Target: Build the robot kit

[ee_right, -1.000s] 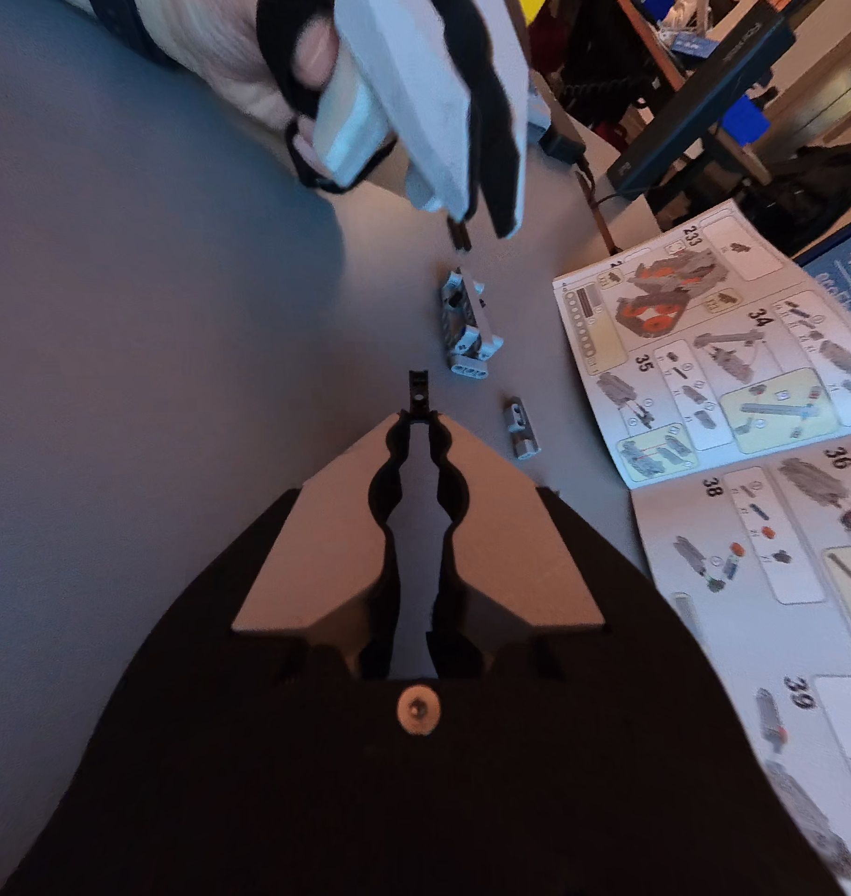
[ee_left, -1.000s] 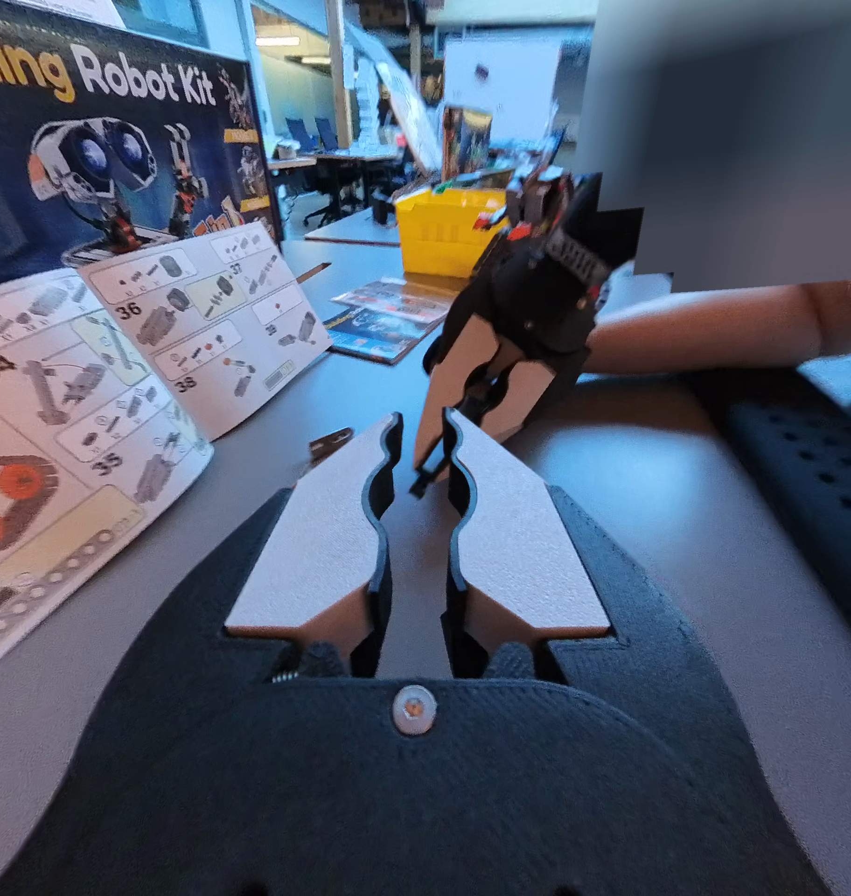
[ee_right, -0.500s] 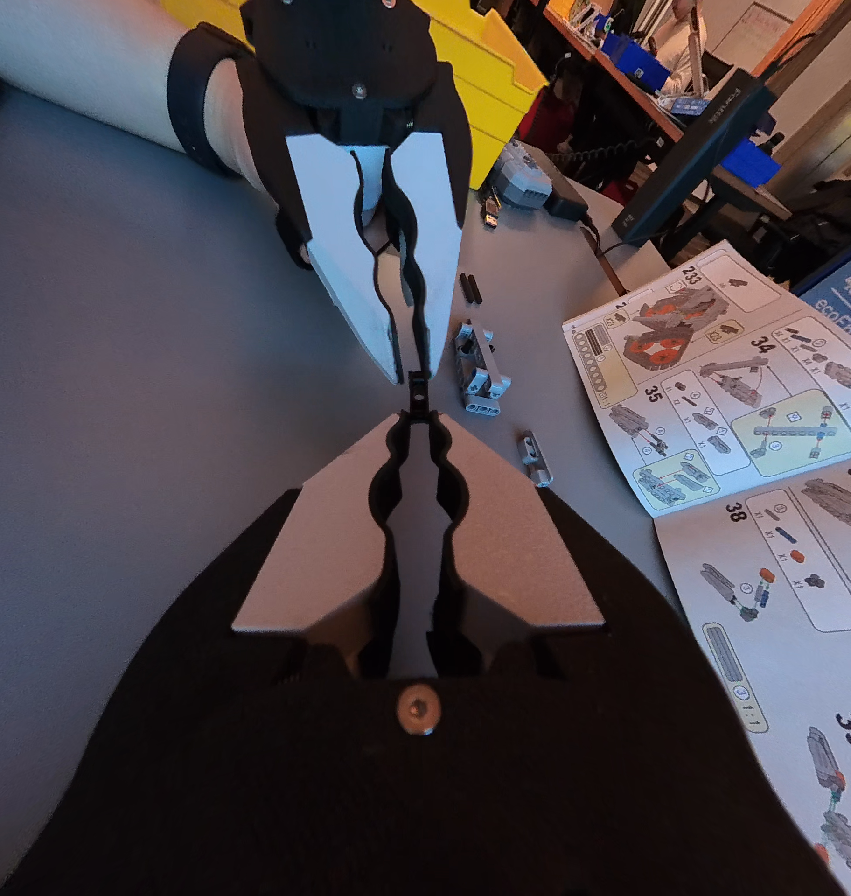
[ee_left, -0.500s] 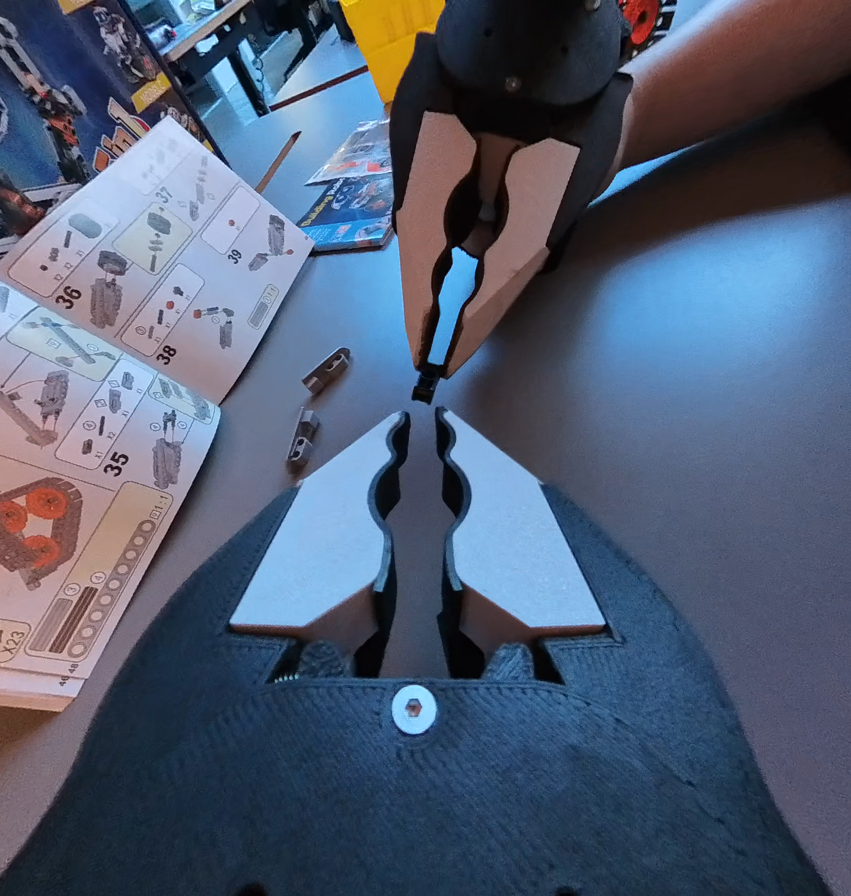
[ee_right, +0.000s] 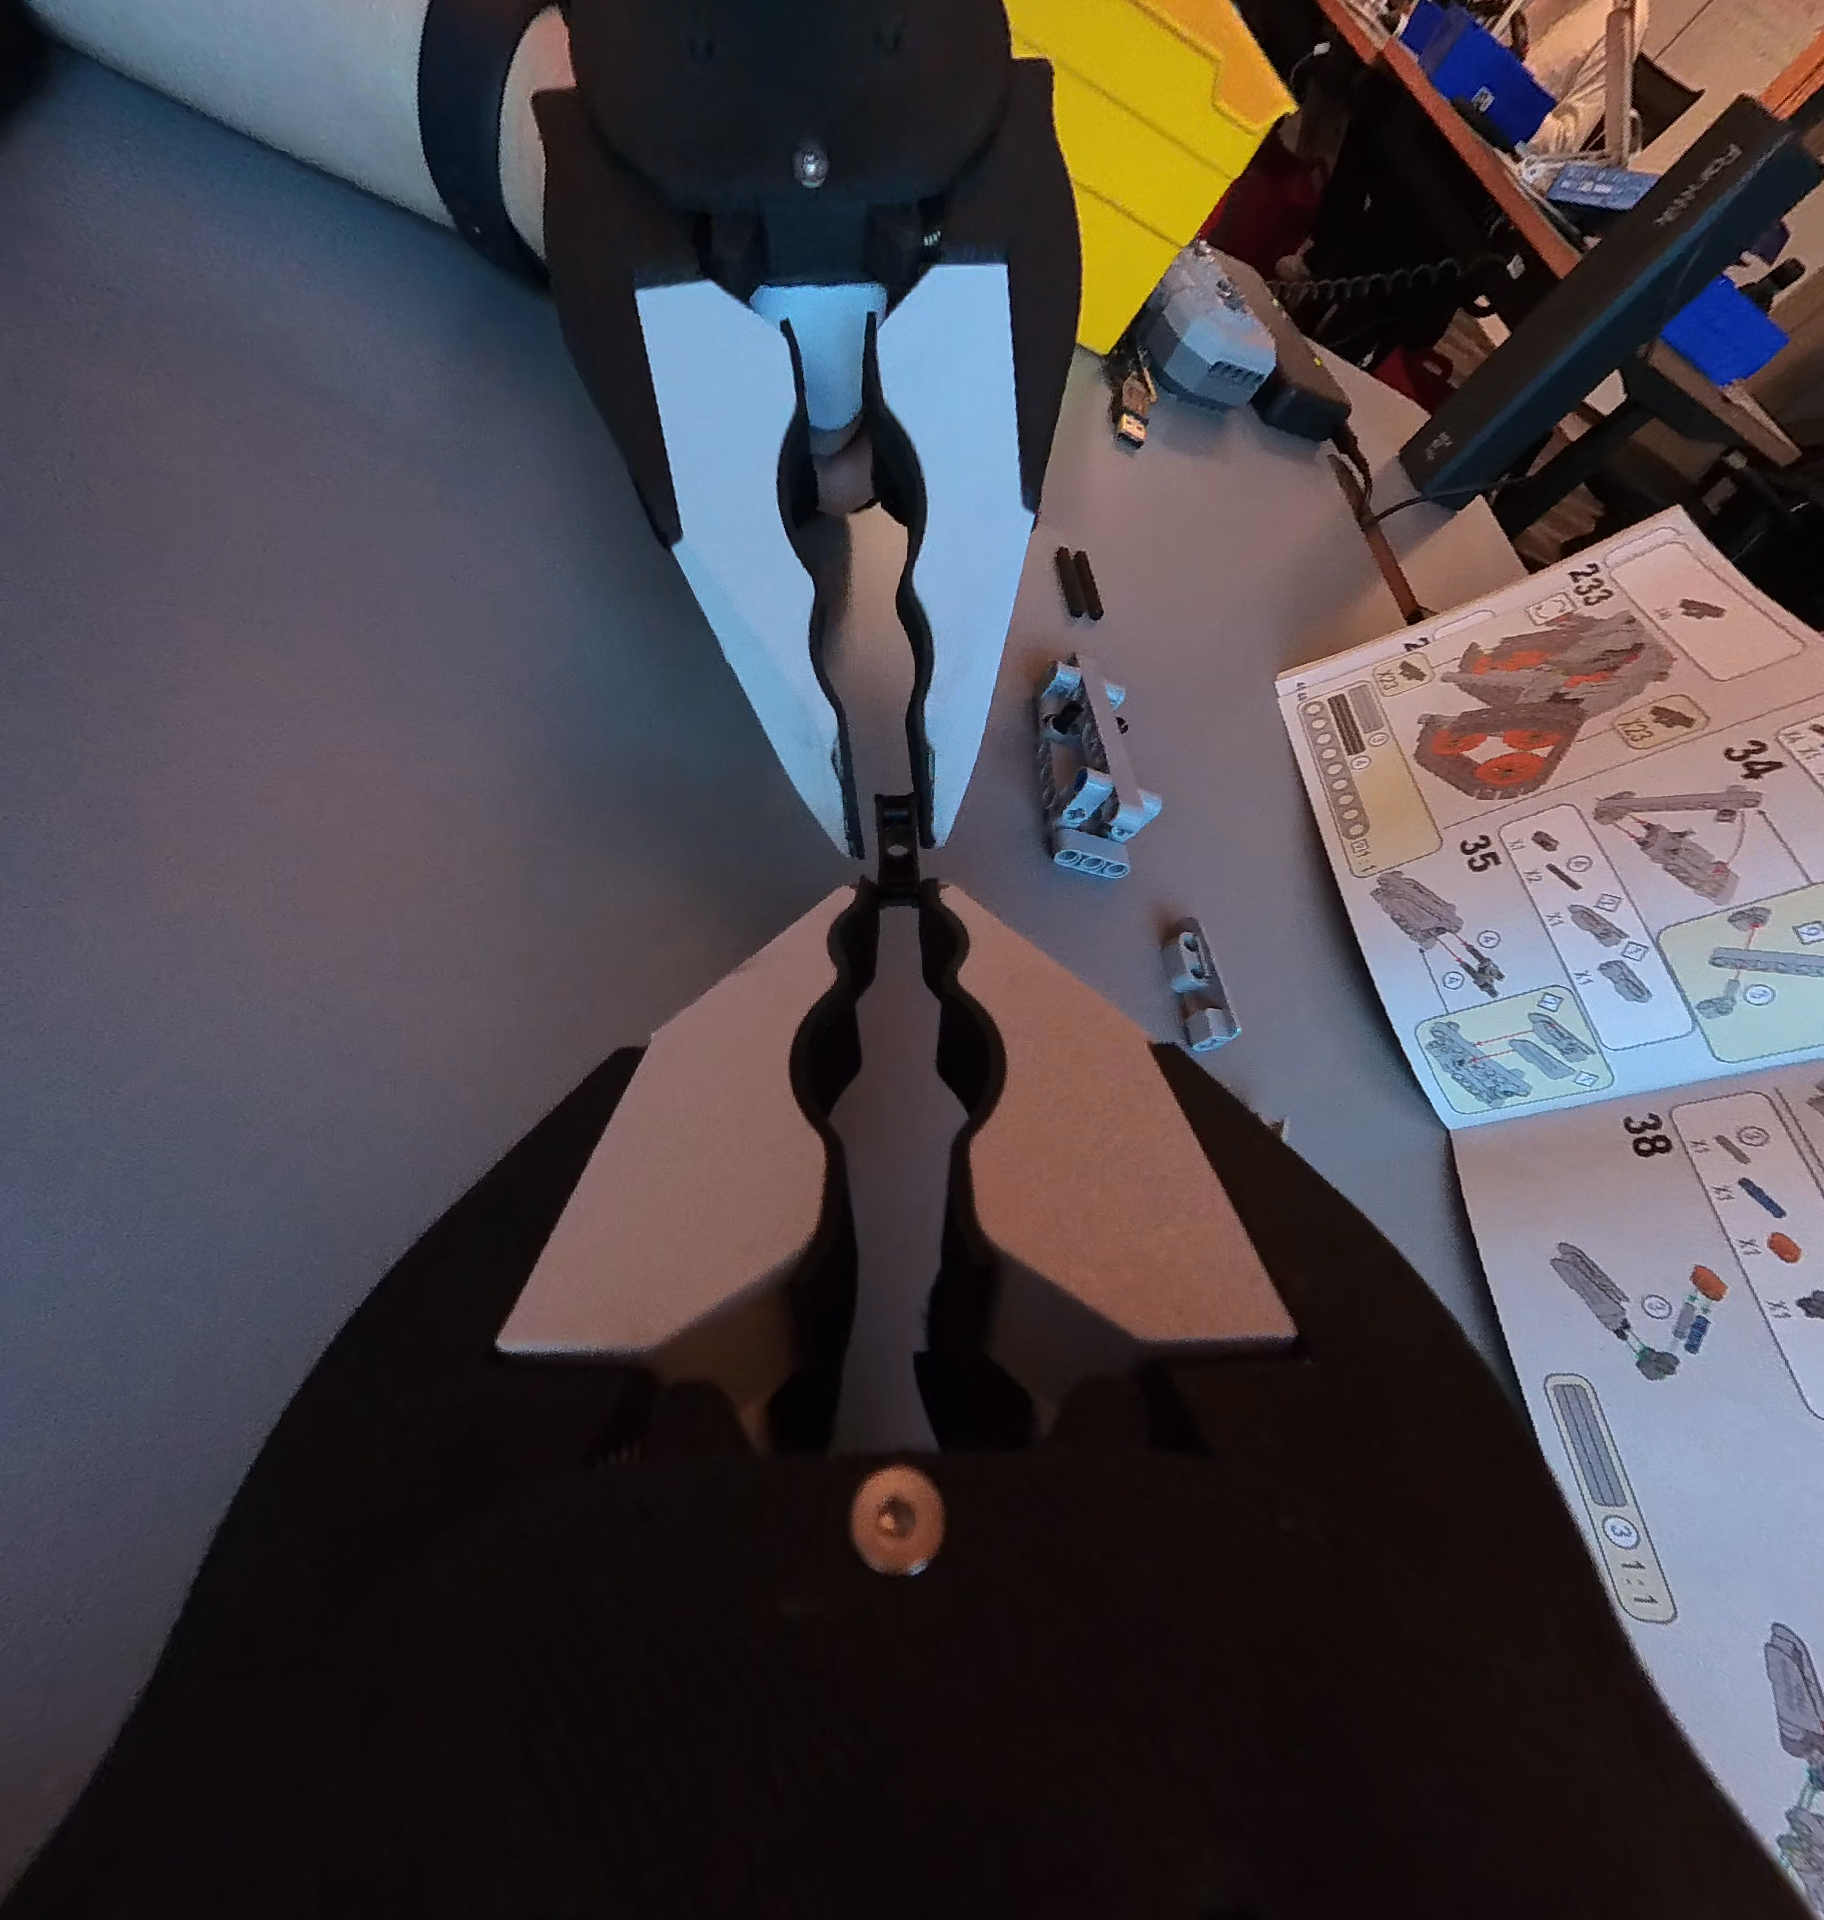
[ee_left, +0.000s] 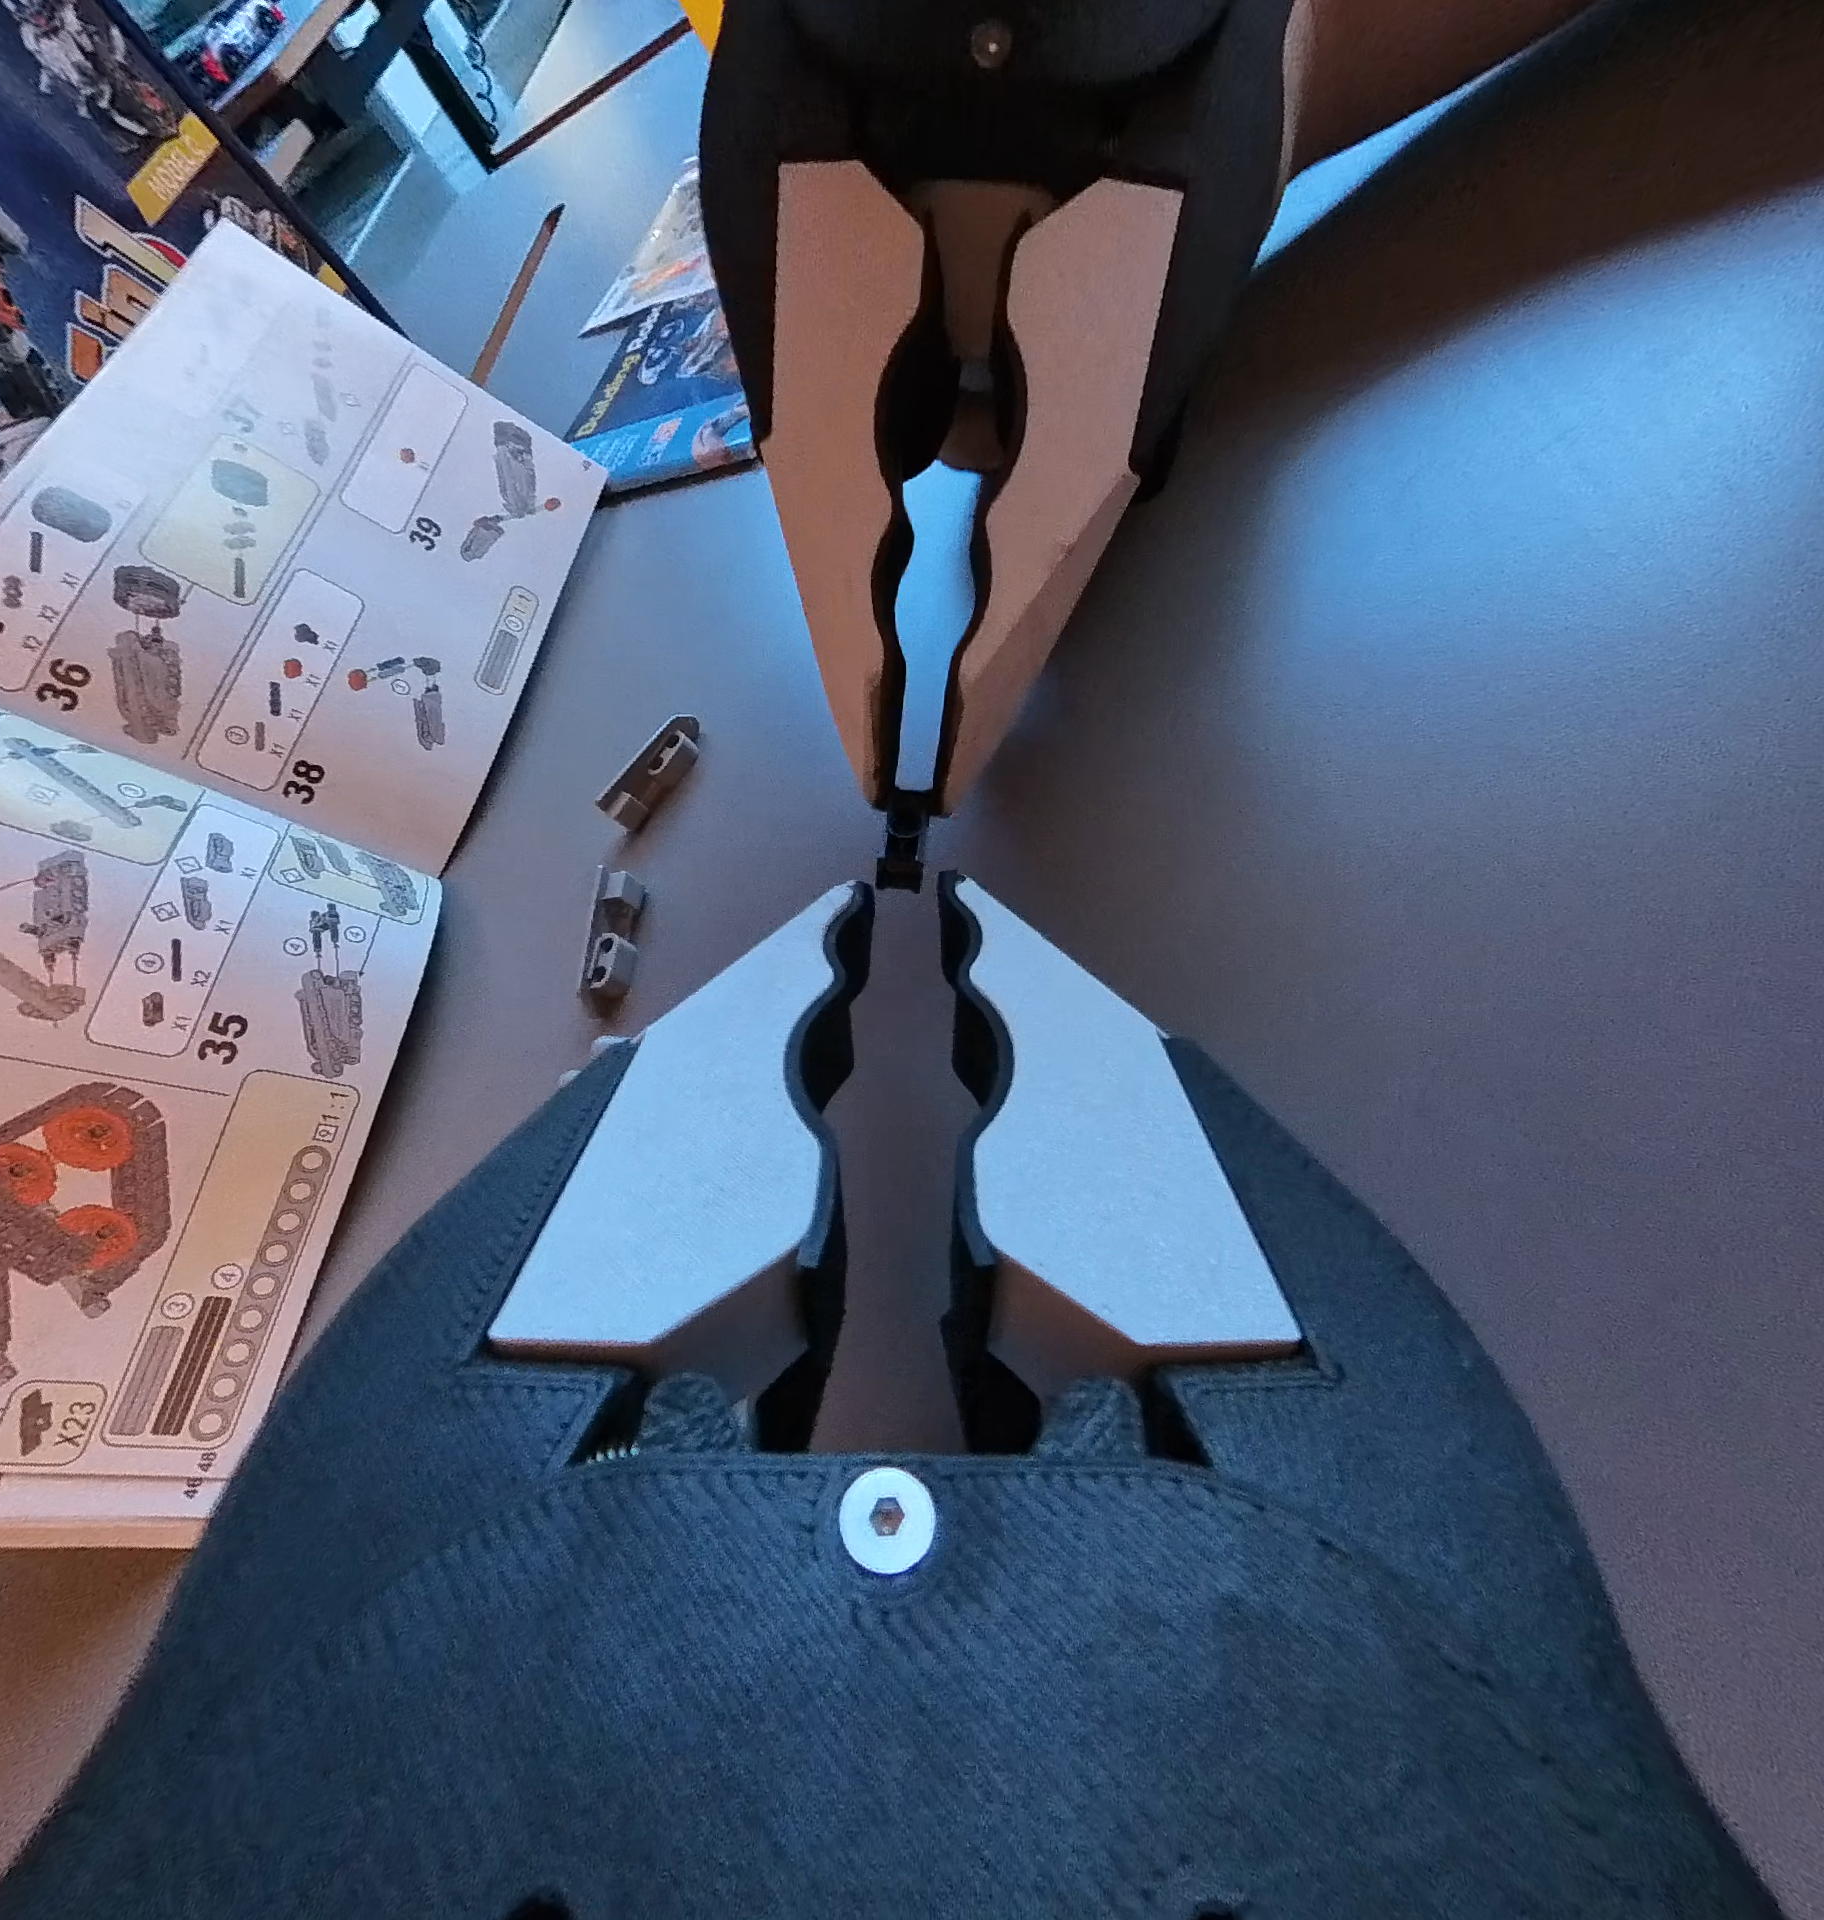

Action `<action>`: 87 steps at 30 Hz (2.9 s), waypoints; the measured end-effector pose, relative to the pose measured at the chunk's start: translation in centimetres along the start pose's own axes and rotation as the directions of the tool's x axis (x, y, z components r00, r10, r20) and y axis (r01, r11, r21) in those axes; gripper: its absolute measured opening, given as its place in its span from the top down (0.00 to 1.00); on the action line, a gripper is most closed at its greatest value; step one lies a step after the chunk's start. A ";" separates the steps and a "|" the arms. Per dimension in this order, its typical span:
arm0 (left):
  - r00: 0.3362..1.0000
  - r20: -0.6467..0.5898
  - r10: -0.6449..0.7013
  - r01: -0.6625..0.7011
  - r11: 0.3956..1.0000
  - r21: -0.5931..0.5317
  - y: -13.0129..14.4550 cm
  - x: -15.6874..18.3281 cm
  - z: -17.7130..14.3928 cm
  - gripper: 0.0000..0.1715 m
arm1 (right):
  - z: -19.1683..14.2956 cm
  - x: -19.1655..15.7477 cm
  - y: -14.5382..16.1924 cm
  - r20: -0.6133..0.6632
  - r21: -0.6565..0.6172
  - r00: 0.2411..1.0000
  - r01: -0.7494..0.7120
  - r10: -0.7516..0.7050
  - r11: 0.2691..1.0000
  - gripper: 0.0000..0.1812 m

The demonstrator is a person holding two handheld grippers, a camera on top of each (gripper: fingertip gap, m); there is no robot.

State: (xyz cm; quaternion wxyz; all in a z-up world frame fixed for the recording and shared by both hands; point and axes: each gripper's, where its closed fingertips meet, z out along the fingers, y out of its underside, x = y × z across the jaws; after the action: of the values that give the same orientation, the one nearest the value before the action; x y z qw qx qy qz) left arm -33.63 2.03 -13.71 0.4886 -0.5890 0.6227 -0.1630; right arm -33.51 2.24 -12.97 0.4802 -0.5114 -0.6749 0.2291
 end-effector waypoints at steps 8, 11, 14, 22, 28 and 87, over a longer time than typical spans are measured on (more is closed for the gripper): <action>1.000 -0.008 0.030 -0.031 0.998 -0.063 0.8 0.4 0.6 0.97 | 0.3 -0.4 0.7 0.016 -0.049 1.000 0.023 -0.022 0.999 0.96; 0.998 -0.008 -0.056 0.055 0.996 -0.076 0.9 -0.1 0.5 0.97 | 0.3 0.1 0.6 -0.012 -0.040 1.000 0.023 -0.023 0.999 0.93; 0.966 -0.044 -0.256 0.252 0.964 -0.090 1.0 -0.6 0.3 0.97 | 0.0 0.9 0.5 -0.077 -0.022 0.994 0.080 -0.081 0.997 0.88; 0.736 -0.212 -0.643 0.626 0.765 -0.151 0.8 -0.1 0.0 0.97 | 0.9 0.9 1.6 -0.130 -0.151 0.945 0.281 -0.301 0.948 0.88; 0.607 -0.317 -0.729 0.704 0.678 -0.212 0.3 1.2 0.2 0.97 | 1.2 0.1 1.0 -0.109 -0.150 0.926 0.345 -0.363 0.926 0.88; 0.487 -0.437 -0.756 0.722 0.630 -0.285 0.0 2.4 -0.2 1.00 | -4.3 4.5 -1.0 -0.328 -0.225 0.776 0.490 -0.539 0.842 0.96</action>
State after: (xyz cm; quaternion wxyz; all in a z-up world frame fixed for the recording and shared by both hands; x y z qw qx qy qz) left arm -33.37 -0.18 -14.63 0.1652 -0.7462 0.4206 -0.4889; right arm -30.23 5.14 -8.44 0.6118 -0.3709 -0.6963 -0.0573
